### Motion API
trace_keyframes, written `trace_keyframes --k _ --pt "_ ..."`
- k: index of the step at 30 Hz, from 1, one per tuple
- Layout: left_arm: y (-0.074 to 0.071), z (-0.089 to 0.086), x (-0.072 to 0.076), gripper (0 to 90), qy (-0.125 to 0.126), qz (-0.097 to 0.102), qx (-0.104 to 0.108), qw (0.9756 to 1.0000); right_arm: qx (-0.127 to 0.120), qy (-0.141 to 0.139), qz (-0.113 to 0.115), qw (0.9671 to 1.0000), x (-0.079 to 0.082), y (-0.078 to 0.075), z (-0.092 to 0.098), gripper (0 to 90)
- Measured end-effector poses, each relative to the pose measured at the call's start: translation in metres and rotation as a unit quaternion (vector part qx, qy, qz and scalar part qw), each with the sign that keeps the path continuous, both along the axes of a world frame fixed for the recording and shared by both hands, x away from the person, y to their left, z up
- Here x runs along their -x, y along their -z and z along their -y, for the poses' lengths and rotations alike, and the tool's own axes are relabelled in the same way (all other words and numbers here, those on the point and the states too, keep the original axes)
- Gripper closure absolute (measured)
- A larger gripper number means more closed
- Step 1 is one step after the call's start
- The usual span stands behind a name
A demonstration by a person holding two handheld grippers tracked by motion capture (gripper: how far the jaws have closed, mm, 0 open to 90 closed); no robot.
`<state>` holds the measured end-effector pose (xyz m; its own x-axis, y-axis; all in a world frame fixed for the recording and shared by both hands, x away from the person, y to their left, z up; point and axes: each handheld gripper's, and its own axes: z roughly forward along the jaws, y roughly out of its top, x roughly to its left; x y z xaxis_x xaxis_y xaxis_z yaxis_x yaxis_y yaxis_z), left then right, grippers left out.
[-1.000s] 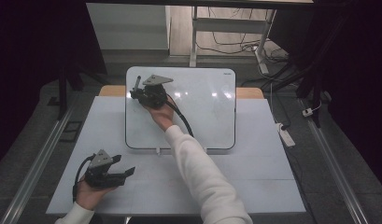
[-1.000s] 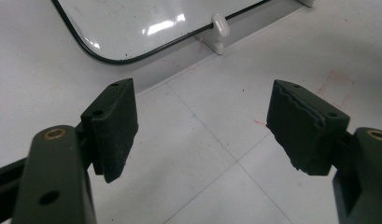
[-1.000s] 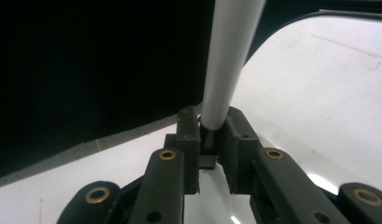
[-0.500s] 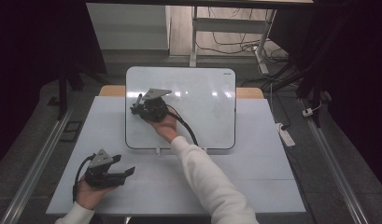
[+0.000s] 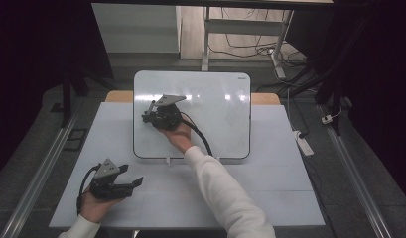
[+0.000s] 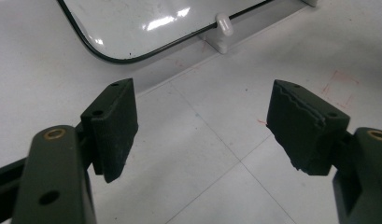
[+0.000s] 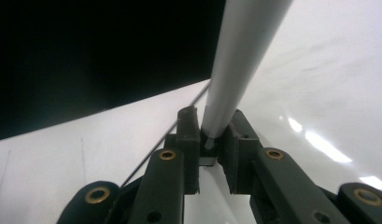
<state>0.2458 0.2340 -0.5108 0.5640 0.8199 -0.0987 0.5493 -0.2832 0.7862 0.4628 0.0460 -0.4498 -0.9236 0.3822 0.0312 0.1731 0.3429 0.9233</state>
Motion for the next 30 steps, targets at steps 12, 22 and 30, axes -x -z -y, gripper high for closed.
trace_keyframes --k 12,22,30 --pt "-0.001 -0.003 -0.001 25.7 -0.012 0.013 0.005 0.9998 -0.016 0.004 -0.015 0.9997 0.043 -0.018 0.091 77.9" --pt "-0.009 -0.002 0.003 26.1 -0.02 0.052 0.013 0.9984 -0.002 0.001 -0.051 0.9987 0.099 0.001 0.156 77.9" --pt "-0.02 0.006 0.006 26.1 -0.012 0.081 0.024 0.9963 -0.005 -0.005 -0.068 0.9976 0.115 0.013 0.175 77.9"
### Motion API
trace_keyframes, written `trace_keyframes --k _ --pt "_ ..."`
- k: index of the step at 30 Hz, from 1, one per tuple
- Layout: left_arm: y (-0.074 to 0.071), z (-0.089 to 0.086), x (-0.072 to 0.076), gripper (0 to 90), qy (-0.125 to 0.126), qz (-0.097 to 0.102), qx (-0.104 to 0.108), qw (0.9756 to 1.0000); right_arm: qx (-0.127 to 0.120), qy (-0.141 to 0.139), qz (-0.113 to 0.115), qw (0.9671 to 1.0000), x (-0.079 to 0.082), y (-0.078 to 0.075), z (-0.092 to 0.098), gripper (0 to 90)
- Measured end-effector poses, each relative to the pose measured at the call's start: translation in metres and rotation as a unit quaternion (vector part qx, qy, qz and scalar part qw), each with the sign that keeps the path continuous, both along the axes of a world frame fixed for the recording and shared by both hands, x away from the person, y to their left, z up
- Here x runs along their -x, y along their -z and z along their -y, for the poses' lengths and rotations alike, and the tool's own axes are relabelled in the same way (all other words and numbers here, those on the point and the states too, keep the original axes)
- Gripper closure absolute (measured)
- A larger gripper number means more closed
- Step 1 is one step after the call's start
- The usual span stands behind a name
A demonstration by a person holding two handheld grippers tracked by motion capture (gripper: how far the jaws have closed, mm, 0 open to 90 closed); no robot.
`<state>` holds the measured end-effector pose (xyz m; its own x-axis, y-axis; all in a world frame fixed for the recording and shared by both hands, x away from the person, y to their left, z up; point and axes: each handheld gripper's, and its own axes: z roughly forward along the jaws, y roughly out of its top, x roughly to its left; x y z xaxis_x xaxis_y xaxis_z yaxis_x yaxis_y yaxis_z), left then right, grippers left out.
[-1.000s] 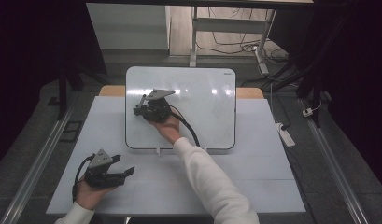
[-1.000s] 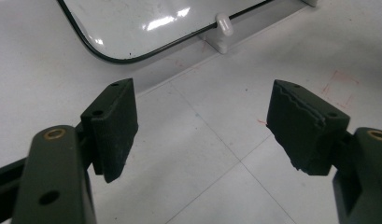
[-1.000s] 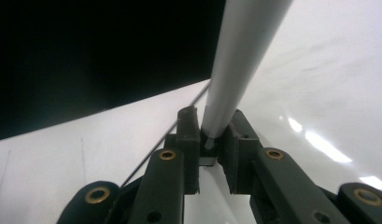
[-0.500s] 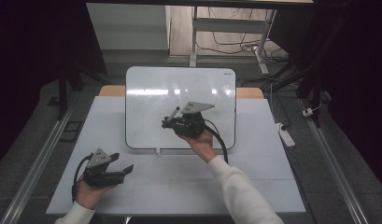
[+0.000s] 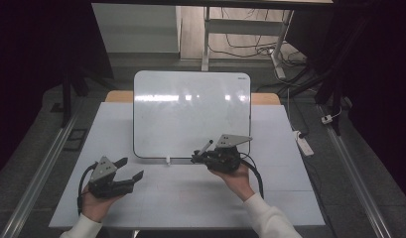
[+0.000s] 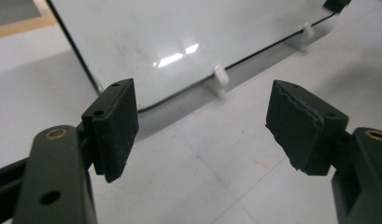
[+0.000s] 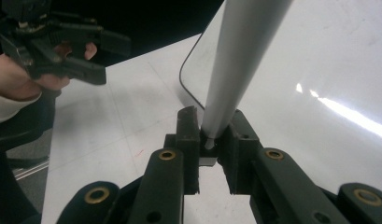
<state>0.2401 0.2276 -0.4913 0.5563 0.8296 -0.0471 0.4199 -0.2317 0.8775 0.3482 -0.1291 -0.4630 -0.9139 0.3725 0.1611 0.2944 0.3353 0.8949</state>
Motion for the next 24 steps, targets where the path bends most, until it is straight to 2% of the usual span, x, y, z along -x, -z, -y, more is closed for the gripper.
trace_keyframes --k 1,4,11,16,20,23,24 --pt "-0.002 0.001 -0.001 26.1 0.002 0.002 0.005 1.0 0.0 -0.002 -0.001 1.0 0.001 0.001 0.0 77.8" --pt "-0.008 0.007 -0.001 26.1 0.008 0.01 0.003 0.9999 0.007 -0.005 0.0 1.0 0.003 0.003 0.001 77.8" --pt "-0.02 0.035 -0.007 27.3 0.057 0.018 0.007 0.9982 0.016 -0.008 -0.002 0.9998 0.004 0.007 0.0 77.8" --pt "-0.027 0.049 -0.013 28.2 0.076 0.02 0.006 0.9969 0.019 -0.012 -0.002 0.9997 0.005 0.007 -0.001 77.8" --pt "-0.039 0.065 -0.017 28.1 0.09 0.032 -0.022 0.9952 0.019 -0.017 -0.008 0.9997 0.004 0.008 -0.003 77.8" --pt "-0.051 0.082 -0.022 28.1 0.105 0.045 -0.051 0.9922 0.019 -0.023 -0.012 0.9995 0.004 0.009 -0.005 77.8" --pt "-0.055 0.088 -0.023 28.1 0.111 0.052 -0.051 0.9911 0.019 -0.026 -0.014 0.9994 0.004 0.009 -0.006 77.8"
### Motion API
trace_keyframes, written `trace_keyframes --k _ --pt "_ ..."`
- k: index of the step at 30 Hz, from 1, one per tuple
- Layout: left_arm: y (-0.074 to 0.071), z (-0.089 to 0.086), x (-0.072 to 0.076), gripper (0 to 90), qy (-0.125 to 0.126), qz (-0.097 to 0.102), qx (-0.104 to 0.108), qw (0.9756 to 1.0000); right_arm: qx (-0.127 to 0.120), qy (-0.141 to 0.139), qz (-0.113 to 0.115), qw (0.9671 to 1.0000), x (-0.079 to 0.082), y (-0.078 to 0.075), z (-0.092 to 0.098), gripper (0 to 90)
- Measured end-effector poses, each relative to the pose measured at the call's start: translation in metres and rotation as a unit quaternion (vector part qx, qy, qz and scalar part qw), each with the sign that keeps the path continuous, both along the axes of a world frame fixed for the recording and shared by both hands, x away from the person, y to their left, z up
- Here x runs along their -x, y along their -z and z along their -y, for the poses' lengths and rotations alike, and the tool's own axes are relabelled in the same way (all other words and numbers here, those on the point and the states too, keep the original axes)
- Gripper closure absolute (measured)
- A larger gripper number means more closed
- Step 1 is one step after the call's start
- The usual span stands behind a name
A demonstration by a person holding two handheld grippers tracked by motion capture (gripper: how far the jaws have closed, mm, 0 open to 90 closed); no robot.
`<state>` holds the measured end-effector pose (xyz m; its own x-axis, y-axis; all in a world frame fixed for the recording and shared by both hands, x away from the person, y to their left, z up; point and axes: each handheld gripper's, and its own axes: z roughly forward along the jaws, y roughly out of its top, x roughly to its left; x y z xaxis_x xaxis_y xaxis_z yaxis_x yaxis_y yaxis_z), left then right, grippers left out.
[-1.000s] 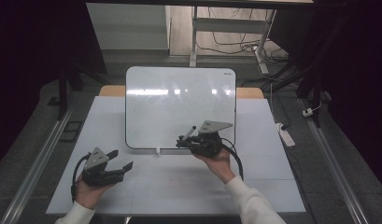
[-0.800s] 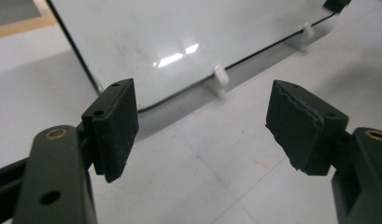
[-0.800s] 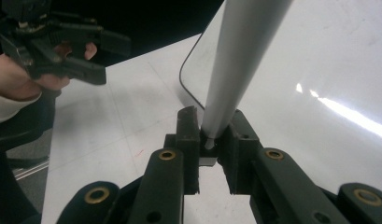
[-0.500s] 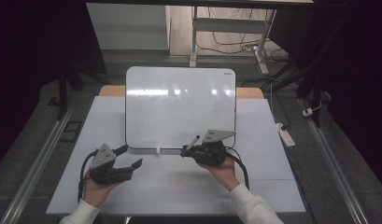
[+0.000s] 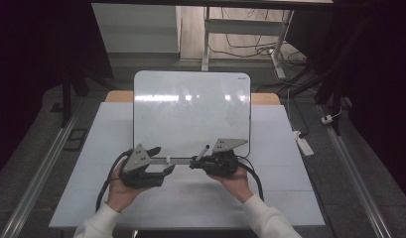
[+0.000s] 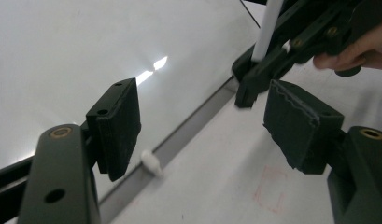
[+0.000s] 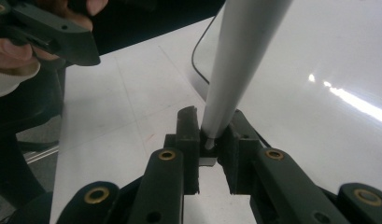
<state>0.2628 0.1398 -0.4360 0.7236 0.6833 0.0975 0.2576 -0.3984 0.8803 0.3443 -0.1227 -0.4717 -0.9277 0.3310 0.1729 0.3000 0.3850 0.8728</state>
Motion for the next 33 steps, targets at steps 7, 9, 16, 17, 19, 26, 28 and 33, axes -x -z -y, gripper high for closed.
trace_keyframes --k 7,9,16,17,19,26,28,33 --pt "-0.01 0.036 -0.017 31.1 0.042 -0.004 0.024 0.9988 0.0 -0.009 -0.007 0.9999 0.0 0.0 -0.003 77.7" --pt "-0.009 0.044 -0.022 33.3 0.049 -0.009 0.027 0.9984 0.002 -0.008 -0.007 0.9999 0.0 0.0 -0.003 77.7" --pt "-0.006 0.06 -0.028 41.5 0.066 -0.011 0.028 0.9974 -0.004 -0.006 -0.013 0.9999 -0.001 -0.001 -0.001 77.7" --pt "-0.005 0.06 -0.028 42.4 0.066 -0.011 0.028 0.9974 -0.003 -0.005 -0.013 0.9999 -0.001 -0.001 -0.001 77.8" --pt "-0.005 0.06 -0.028 43.8 0.067 -0.01 0.029 0.9973 -0.002 -0.005 -0.014 0.9999 -0.001 -0.001 -0.001 77.7" --pt "-0.003 0.057 -0.027 48.4 0.064 -0.012 0.038 0.9971 -0.001 -0.005 -0.019 0.9998 0.0 0.001 -0.004 77.7" --pt "-0.002 0.058 -0.027 49.5 0.064 -0.012 0.038 0.9972 -0.001 -0.006 -0.021 0.9998 0.0 0.001 -0.005 77.7" --pt "0.0 0.061 -0.029 54.5 0.064 -0.012 0.037 0.9972 -0.002 -0.007 -0.023 0.9997 0.0 0.001 -0.006 77.7"
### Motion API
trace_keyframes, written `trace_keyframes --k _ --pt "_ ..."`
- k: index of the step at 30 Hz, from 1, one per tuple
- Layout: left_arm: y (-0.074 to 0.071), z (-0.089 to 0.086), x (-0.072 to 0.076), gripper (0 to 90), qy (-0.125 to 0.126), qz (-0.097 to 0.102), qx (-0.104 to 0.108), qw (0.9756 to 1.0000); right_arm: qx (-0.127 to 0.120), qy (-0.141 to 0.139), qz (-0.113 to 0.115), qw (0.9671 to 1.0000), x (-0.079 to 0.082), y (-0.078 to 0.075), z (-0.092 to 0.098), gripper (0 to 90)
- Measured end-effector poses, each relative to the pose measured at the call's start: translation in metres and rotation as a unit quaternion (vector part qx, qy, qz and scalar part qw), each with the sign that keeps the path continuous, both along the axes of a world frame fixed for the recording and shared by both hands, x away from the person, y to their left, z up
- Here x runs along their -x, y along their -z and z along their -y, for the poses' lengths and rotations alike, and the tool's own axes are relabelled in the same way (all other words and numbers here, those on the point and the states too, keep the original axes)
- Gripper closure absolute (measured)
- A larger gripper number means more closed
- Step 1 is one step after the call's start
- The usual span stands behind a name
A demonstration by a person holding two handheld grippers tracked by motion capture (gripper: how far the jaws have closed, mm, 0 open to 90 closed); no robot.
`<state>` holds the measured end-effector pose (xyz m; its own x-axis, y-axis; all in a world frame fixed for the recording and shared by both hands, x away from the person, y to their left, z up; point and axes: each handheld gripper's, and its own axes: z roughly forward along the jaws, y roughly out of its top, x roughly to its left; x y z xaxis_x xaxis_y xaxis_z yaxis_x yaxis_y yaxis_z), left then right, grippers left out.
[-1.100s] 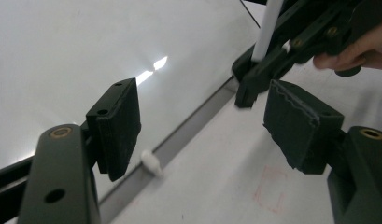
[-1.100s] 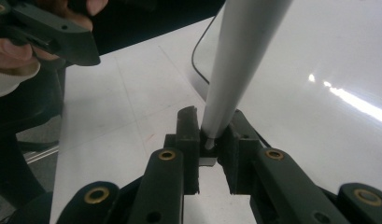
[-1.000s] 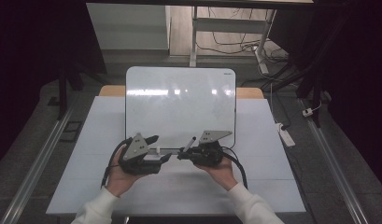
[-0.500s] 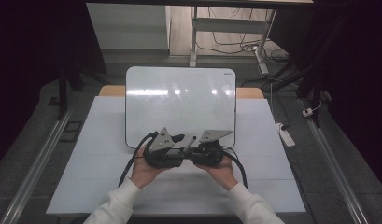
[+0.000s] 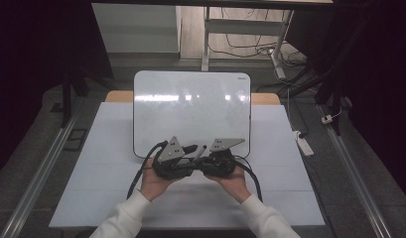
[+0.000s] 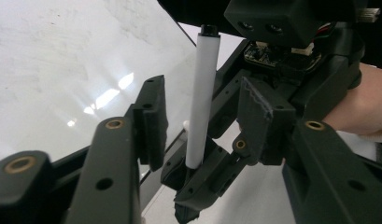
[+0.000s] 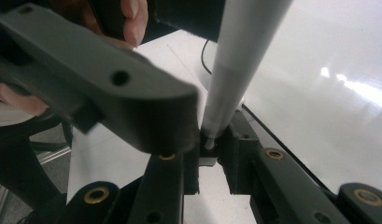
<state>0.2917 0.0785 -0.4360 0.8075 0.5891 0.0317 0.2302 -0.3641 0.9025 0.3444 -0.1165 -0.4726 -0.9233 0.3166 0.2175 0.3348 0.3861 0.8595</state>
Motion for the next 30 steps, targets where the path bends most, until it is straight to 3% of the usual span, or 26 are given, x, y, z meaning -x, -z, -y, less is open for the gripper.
trace_keyframes --k 7,13,21,25,30 --pt "0.0 -0.001 -0.001 67.0 -0.011 0.007 0.0 0.9999 0.004 -0.001 -0.002 1.0 0.0 0.001 -0.001 77.8" --pt "0.002 -0.002 -0.003 79.9 -0.002 0.006 -0.003 1.0 0.005 -0.004 -0.006 1.0 0.001 0.002 -0.002 77.7" --pt "-0.001 -0.01 -0.003 81.4 -0.005 -0.004 0.014 0.9999 0.0 -0.004 -0.005 1.0 0.002 0.002 -0.003 76.7" --pt "-0.004 -0.024 -0.005 81.5 -0.03 -0.003 0.016 0.9994 -0.01 0.006 0.009 0.9999 0.005 -0.001 -0.002 64.0" --pt "-0.006 -0.058 -0.013 81.5 -0.078 -0.02 0.027 0.9964 -0.019 0.036 0.035 0.9986 0.009 -0.006 0.013 54.3"
